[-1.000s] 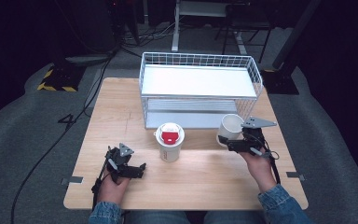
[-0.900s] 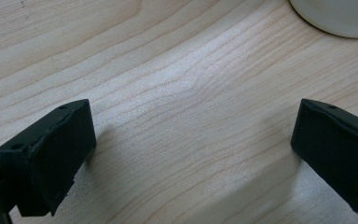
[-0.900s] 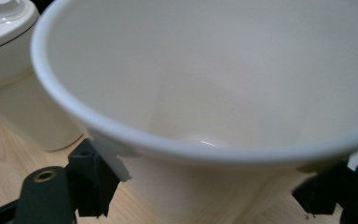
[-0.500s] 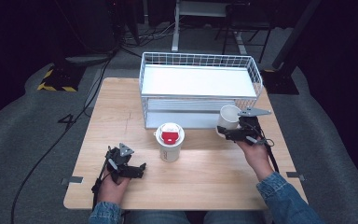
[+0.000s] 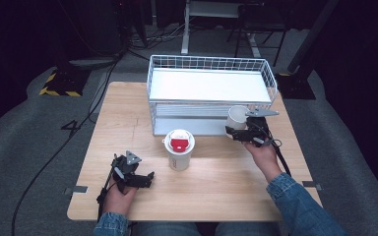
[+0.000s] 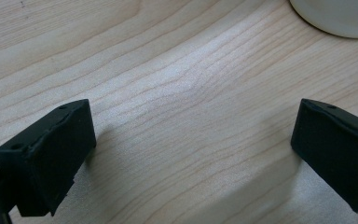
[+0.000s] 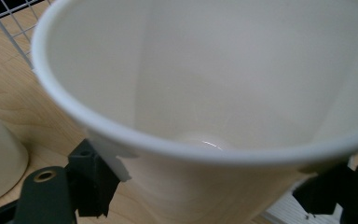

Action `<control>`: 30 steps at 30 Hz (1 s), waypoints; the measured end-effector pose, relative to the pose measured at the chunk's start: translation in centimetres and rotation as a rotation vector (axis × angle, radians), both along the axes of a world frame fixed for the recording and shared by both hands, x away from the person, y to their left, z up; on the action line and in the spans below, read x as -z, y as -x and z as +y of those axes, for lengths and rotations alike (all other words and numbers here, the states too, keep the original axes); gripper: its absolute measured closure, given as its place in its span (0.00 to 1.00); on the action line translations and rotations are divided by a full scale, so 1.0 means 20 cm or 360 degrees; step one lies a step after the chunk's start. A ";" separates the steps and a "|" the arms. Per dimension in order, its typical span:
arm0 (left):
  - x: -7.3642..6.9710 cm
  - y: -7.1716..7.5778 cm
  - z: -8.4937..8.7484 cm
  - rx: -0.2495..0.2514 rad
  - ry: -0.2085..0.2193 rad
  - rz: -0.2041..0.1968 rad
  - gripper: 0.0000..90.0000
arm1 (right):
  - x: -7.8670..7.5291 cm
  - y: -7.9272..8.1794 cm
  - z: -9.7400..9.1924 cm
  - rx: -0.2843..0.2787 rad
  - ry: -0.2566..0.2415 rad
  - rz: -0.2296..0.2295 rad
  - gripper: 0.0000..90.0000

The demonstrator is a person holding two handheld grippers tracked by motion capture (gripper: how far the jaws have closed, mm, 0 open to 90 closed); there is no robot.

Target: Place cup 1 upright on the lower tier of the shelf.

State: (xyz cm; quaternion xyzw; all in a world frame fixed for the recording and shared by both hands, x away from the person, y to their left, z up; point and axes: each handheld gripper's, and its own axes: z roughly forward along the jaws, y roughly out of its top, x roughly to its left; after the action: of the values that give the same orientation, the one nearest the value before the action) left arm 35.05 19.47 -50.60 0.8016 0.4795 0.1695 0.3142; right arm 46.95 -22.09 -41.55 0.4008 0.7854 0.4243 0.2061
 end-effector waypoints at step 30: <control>0.00 0.00 0.00 0.0003 0.0001 0.0000 0.00 | 0.15 -0.15 0.16 0.0030 0.0010 -0.0031 0.25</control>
State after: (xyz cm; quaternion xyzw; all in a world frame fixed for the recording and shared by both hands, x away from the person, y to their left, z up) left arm 35.06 19.48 -50.60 0.8020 0.4788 0.1690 0.3146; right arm 49.87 -18.97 -44.56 0.4036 0.7808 0.4237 0.2189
